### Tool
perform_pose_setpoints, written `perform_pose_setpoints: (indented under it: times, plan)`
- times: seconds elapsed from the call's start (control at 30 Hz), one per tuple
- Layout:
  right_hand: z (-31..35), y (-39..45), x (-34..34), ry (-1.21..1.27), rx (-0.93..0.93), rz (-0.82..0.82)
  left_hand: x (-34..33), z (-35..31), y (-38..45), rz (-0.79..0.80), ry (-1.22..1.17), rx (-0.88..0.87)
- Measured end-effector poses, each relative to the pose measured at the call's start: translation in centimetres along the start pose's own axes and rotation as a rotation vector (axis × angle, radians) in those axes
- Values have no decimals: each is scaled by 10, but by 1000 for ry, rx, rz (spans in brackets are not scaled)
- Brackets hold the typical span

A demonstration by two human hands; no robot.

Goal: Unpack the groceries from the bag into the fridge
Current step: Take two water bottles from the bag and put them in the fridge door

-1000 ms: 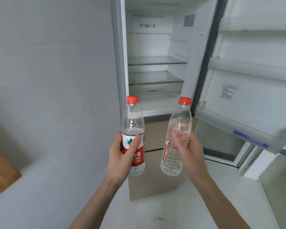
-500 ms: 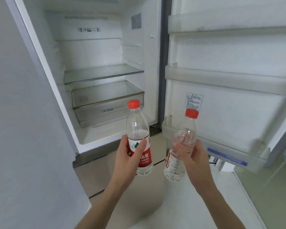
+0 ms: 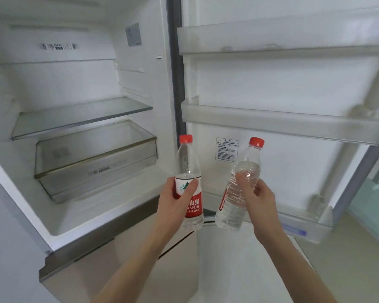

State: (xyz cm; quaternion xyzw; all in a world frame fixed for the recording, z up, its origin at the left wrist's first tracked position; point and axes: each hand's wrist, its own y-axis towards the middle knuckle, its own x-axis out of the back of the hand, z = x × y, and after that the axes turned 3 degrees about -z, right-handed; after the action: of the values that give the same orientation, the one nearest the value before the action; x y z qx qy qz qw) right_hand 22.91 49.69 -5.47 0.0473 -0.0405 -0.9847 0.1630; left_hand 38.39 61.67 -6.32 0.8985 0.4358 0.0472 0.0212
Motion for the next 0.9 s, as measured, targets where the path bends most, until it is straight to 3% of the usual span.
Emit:
perform_pose_setpoints:
  times: [0.43, 0.9]
  plan:
    - [10, 52, -16, -4, -60, -125, -26, -9, 83, 142, 6, -11]
    - [1, 83, -26, -7, -23, -394, -50, -4, 130, 384, -97, 0]
